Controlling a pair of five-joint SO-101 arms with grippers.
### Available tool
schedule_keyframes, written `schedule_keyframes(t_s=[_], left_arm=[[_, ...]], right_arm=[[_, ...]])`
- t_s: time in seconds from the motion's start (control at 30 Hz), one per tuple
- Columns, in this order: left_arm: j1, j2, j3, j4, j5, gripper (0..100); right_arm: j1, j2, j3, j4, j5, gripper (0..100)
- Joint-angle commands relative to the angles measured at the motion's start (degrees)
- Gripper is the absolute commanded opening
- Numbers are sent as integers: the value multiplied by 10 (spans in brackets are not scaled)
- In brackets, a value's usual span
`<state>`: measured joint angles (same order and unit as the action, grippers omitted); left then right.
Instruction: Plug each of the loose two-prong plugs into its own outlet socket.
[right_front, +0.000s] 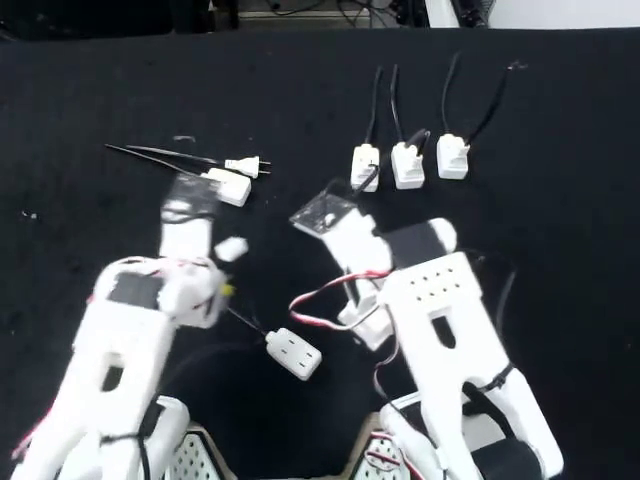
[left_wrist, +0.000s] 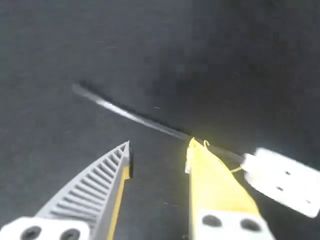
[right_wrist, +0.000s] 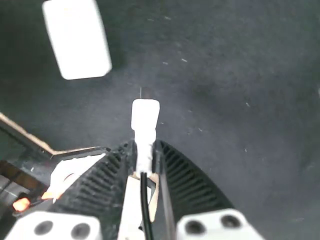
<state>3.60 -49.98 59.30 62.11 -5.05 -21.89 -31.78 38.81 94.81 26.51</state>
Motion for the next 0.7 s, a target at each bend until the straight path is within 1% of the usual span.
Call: schedule_keyframes(t_s=[0.0,0.1,0.2,0.27,0.37,0.43,0.53,0.67], left_arm=[[-112,-125,41,11,-30,188],[-192,-199,96,11,-72,188],[-264,-272,155,11,-74,188],[-291,-316,197,11,-74,188],[-304,-379,235,16,-74,188],[-298,-411,249,18,-69,188],[-293,-446,269,18,-38,188],[-297,-464,274,26,-33,188]], right_arm=[[-87,-13,-33,7,-8,11],[-158,-13,-29,3,-14,11],[-208,-12,3,-45,-42,11],[-237,-5,36,-90,-59,11],[-269,34,67,-133,-72,11],[-278,65,66,-150,-73,11],[-280,109,40,-158,-73,11],[-277,149,-13,-149,-69,11]])
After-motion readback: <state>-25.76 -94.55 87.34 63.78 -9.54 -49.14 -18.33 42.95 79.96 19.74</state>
